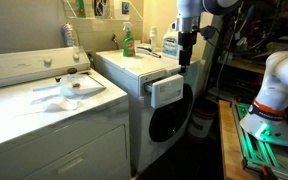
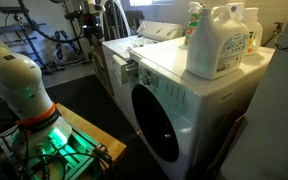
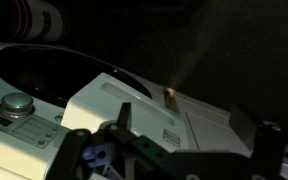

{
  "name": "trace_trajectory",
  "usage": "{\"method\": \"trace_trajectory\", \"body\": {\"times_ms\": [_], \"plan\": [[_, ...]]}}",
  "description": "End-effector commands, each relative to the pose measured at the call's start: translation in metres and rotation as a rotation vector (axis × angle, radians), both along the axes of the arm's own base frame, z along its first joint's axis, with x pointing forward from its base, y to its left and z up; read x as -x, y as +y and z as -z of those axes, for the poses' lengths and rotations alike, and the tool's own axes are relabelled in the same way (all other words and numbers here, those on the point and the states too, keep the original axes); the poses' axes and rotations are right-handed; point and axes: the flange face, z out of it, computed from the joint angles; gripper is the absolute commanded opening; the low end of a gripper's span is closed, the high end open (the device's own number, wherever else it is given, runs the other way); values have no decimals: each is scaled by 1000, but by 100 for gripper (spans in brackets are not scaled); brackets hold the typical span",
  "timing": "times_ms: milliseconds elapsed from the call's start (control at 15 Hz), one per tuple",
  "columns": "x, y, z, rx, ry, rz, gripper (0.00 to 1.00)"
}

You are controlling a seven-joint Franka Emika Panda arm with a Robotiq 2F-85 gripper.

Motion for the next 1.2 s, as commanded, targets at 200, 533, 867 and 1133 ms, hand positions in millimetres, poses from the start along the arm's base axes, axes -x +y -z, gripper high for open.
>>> {"method": "trace_trajectory", "body": {"times_ms": [200, 533, 867, 1133], "plan": [[0, 0, 1, 0, 3, 0, 100], [-1, 0, 1, 0, 4, 0, 100], [-7, -12, -2, 9, -25, 9, 100], [-28, -72, -29, 62, -91, 67, 100]]}}
